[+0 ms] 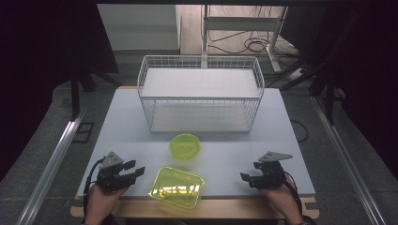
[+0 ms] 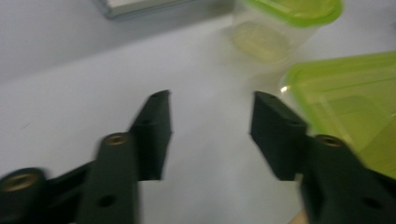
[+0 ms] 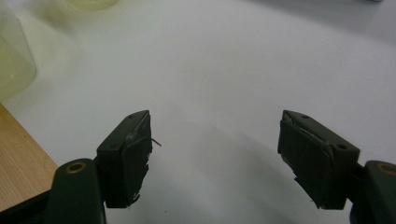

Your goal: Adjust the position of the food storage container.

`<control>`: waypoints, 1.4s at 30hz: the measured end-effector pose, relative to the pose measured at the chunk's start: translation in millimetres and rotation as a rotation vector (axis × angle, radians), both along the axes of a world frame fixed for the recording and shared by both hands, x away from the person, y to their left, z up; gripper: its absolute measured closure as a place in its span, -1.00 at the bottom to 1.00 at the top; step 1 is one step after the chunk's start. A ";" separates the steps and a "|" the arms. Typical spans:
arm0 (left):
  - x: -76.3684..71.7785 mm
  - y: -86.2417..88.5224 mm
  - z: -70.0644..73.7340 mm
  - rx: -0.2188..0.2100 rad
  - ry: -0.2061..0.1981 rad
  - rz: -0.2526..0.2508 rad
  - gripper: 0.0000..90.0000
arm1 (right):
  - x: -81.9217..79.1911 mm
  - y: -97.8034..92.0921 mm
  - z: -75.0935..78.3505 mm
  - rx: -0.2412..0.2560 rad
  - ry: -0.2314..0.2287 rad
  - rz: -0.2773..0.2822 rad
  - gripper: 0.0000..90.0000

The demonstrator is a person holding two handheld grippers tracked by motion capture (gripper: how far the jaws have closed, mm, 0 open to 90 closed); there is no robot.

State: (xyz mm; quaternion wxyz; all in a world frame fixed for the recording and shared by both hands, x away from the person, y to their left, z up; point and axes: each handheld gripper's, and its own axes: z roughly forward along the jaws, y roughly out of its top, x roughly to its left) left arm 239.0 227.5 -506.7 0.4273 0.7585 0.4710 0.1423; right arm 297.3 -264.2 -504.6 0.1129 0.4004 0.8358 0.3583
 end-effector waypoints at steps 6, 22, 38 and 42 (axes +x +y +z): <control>9.3 -15.3 8.3 -0.026 0.014 -0.074 0.89 | 0.3 0.4 -0.2 0.004 0.004 0.001 -0.42; 77.2 -102.6 34.8 0.063 0.032 -0.299 1.00 | 1.2 1.5 -1.3 0.002 0.012 0.013 -0.40; 121.3 -163.2 39.7 0.115 0.074 -0.383 1.00 | 2.1 2.3 -3.9 -0.002 0.024 0.019 -0.40; 128.9 -176.0 40.5 0.117 0.078 -0.395 1.00 | 2.1 2.2 -4.0 -0.004 0.026 0.018 -0.40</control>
